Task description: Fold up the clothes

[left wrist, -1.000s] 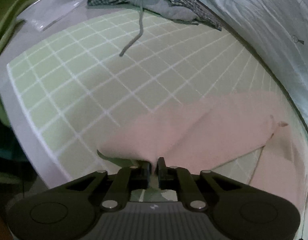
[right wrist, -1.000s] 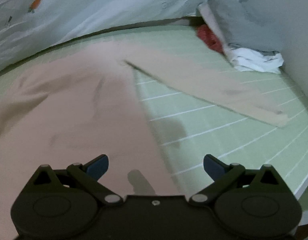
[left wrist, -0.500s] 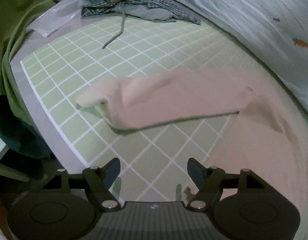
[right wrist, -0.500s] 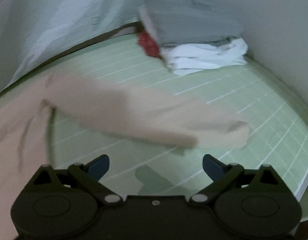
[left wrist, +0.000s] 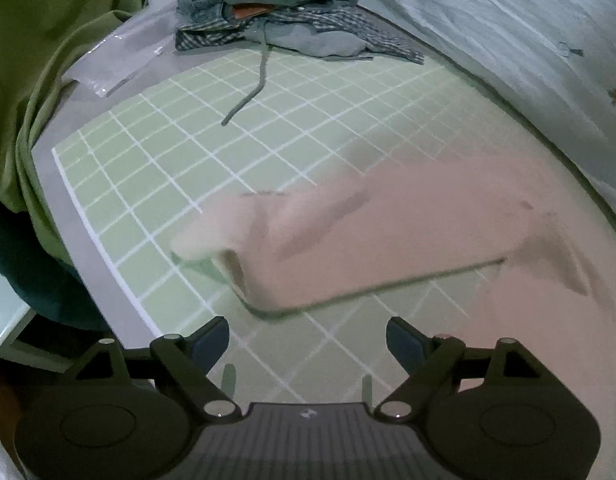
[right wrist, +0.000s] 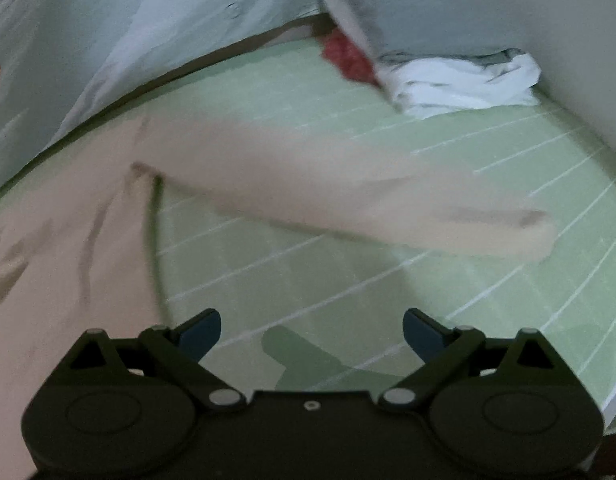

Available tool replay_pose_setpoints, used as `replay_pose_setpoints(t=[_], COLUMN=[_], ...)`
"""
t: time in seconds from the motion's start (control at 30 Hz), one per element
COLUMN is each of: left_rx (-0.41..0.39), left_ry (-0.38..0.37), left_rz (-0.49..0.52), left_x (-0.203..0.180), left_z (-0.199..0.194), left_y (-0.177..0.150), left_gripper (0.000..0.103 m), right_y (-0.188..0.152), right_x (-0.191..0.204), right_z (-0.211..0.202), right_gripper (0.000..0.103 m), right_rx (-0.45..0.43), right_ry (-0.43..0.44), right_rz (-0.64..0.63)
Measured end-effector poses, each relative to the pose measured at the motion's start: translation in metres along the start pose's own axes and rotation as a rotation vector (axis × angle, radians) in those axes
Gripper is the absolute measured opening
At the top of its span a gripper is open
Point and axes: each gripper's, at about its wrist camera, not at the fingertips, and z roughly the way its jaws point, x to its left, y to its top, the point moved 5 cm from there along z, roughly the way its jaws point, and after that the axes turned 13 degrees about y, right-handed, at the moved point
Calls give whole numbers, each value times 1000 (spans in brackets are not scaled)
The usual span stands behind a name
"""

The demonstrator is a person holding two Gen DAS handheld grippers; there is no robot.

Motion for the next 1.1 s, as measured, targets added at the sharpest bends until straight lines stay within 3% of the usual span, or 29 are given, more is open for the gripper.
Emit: replay_pose_setpoints(t=[0.33, 0.53, 0.57, 0.6, 0.87, 1.0, 1.1], left_rx=[67, 114, 118, 122, 32, -55, -73], left_ry=[-47, -138, -153, -167, -301, -417, -551], left_rz=[60, 101, 88, 74, 63, 124, 200], left_x=[27, 27, 26, 25, -24, -96, -164], left_z=[50, 62, 63, 64, 25, -26, -71], left_y=[55, 61, 63, 65, 73, 65, 44], left_gripper=[82, 36, 20, 12, 11, 11, 11], right_y=[-33, -49, -52, -54, -50, -41, -35], right_x=[73, 100, 104, 108, 98, 77, 57], right_z=[-9, -14, -15, -16, -27, -30, -35], right_gripper=[99, 99, 99, 99, 99, 99, 99], right_rx=[8, 6, 6, 5, -9, -5, -8], right_ry=[-67, -83, -85, -86, -47, -27, -13], right_rz=[11, -1, -4, -7, -45, -83, -95])
